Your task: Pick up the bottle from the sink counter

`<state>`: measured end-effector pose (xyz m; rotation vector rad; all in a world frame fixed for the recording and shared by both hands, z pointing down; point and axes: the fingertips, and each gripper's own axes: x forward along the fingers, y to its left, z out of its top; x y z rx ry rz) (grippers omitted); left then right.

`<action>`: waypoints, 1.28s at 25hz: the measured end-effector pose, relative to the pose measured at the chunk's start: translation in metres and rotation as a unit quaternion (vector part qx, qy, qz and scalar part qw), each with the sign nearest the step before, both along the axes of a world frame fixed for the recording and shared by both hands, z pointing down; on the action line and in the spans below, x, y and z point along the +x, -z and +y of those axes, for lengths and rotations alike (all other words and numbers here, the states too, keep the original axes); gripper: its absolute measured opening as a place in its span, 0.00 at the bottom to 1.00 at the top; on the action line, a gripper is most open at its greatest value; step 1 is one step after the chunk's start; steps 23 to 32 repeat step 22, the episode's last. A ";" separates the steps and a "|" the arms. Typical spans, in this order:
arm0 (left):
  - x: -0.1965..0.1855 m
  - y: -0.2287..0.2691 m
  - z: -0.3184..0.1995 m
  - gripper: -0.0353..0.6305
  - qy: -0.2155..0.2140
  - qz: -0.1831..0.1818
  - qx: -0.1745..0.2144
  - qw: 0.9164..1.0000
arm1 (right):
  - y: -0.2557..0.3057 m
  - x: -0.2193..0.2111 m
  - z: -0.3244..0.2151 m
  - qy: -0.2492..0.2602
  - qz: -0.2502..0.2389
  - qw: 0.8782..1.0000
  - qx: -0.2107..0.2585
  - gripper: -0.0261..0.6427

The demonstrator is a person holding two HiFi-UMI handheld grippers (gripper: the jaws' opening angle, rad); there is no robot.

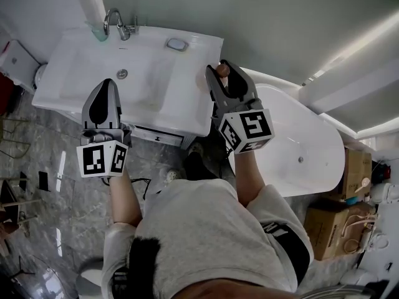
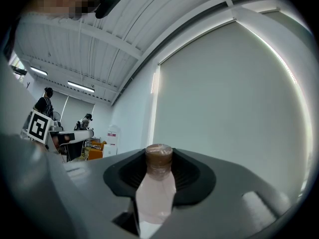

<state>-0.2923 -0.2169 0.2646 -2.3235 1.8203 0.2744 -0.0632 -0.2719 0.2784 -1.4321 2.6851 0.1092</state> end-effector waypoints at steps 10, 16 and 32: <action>0.005 -0.002 0.008 0.06 0.001 -0.001 -0.001 1.000 | -0.001 0.005 0.008 0.003 -0.003 1.000 0.002 0.26; 0.004 -0.001 0.012 0.06 0.007 0.000 -0.001 1.000 | 0.000 0.006 0.010 0.003 -0.006 1.000 0.000 0.26; 0.002 -0.004 0.013 0.06 0.010 0.001 -0.002 1.000 | -0.002 0.004 0.011 0.005 -0.007 1.000 0.001 0.26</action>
